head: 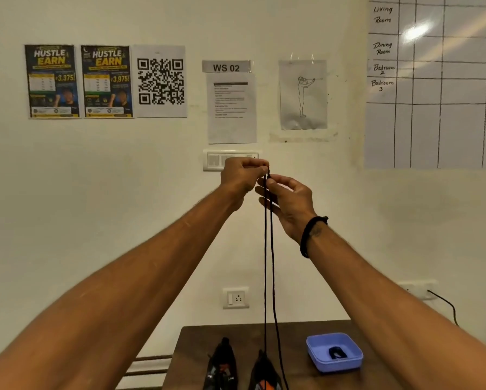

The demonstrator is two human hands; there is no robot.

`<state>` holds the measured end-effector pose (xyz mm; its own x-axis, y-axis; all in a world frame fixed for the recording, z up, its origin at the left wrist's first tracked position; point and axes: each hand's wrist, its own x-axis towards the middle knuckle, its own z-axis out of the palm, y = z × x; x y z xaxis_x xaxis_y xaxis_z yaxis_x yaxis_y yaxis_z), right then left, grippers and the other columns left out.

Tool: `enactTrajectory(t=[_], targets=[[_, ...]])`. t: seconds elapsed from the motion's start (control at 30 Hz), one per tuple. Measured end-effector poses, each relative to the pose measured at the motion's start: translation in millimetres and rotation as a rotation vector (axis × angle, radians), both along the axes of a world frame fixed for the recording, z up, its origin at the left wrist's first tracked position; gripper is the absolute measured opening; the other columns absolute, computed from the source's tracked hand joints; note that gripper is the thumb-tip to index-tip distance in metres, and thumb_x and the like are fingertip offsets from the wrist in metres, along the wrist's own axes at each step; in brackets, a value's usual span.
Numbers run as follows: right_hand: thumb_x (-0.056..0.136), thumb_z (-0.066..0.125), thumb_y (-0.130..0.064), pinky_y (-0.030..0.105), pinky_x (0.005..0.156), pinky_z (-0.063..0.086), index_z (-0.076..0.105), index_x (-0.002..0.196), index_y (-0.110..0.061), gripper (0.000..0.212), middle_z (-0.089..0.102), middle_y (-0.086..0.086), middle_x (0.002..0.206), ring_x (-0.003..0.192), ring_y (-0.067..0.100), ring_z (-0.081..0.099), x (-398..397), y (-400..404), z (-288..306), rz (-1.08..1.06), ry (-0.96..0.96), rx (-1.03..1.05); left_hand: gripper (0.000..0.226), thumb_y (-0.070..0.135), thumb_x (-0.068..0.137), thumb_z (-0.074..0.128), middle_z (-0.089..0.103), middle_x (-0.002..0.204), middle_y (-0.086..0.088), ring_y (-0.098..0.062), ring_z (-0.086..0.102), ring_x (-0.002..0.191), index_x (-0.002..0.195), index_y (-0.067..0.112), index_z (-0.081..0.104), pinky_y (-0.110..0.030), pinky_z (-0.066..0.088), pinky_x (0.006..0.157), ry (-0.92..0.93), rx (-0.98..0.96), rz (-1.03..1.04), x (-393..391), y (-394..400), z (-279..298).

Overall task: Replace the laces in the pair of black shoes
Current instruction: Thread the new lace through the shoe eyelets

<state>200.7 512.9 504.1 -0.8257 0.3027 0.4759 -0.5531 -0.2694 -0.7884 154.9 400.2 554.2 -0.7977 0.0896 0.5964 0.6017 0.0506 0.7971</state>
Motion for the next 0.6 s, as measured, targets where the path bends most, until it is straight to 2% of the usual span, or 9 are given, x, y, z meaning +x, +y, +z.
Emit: enactTrajectory(t=[0.07, 0.13, 0.23, 0.33, 0.5, 0.6], targets=[[0.098, 0.067, -0.006, 0.041, 0.086, 0.063, 0.068, 0.118, -0.004, 0.02, 0.078, 0.016, 0.101, 0.094, 0.029, 0.078, -1.7, 0.4, 3.3, -0.029, 0.005, 0.018, 0.017, 0.013, 0.09, 0.077, 0.077, 0.099, 0.0, -0.009, 0.067, 0.087, 0.107, 0.016, 0.081, -0.022, 0.049, 0.07, 0.018, -0.017, -0.012, 0.6, -0.1, 1.6], [0.097, 0.069, -0.005, 0.039, 0.084, 0.063, 0.069, 0.116, -0.004, 0.02, 0.079, 0.015, 0.099, 0.093, 0.029, 0.078, -3.1, 1.7, 3.1, -0.055, 0.012, 0.034, 0.02, 0.016, 0.091, 0.077, 0.078, 0.104, -0.003, -0.015, 0.07, 0.096, 0.111, 0.016, 0.079, -0.028, 0.055, 0.076, 0.039, -0.025, -0.015, 1.6, -2.6, -1.4], [0.094, 0.072, -0.003, 0.039, 0.087, 0.063, 0.07, 0.116, -0.002, 0.022, 0.078, 0.017, 0.101, 0.092, 0.027, 0.078, -3.3, 2.8, -6.6, -0.06, -0.003, 0.018, 0.038, 0.032, 0.093, 0.076, 0.075, 0.109, -0.006, -0.018, 0.071, 0.096, 0.129, 0.02, 0.067, -0.034, 0.06, 0.083, -0.028, 0.013, -0.047, 7.5, -11.0, -32.2], [0.094, 0.07, 0.001, 0.038, 0.087, 0.063, 0.068, 0.114, -0.001, 0.02, 0.077, 0.017, 0.101, 0.089, 0.026, 0.076, -5.2, 3.9, -28.7, -0.048, -0.037, -0.01, 0.043, 0.04, 0.097, 0.069, 0.072, 0.113, -0.008, -0.019, 0.07, 0.09, 0.135, 0.019, 0.06, -0.032, 0.06, 0.079, -0.23, -0.048, -0.111, 13.2, -21.0, -111.5], [0.095, 0.068, 0.003, 0.036, 0.085, 0.063, 0.067, 0.114, 0.0, 0.02, 0.077, 0.017, 0.1, 0.086, 0.025, 0.075, -22.5, 12.7, -86.6, -0.024, -0.15, -0.015, 0.03, 0.038, 0.098, 0.069, 0.073, 0.117, 0.0, -0.02, 0.069, 0.101, 0.125, 0.025, 0.067, -0.032, 0.055, 0.081, -0.468, -0.425, -0.275, 14.8, -22.0, -284.4], [0.095, 0.069, 0.002, 0.038, 0.087, 0.063, 0.067, 0.112, -0.002, 0.017, 0.077, 0.018, 0.103, 0.087, 0.024, 0.075, -39.7, 21.8, -132.7, -0.034, -0.236, 0.001, 0.026, 0.04, 0.092, 0.076, 0.073, 0.096, 0.007, -0.017, 0.07, 0.094, 0.114, 0.027, 0.071, -0.035, 0.056, 0.082, -0.529, -0.649, -0.32, 9.6, -17.7, -363.7]])
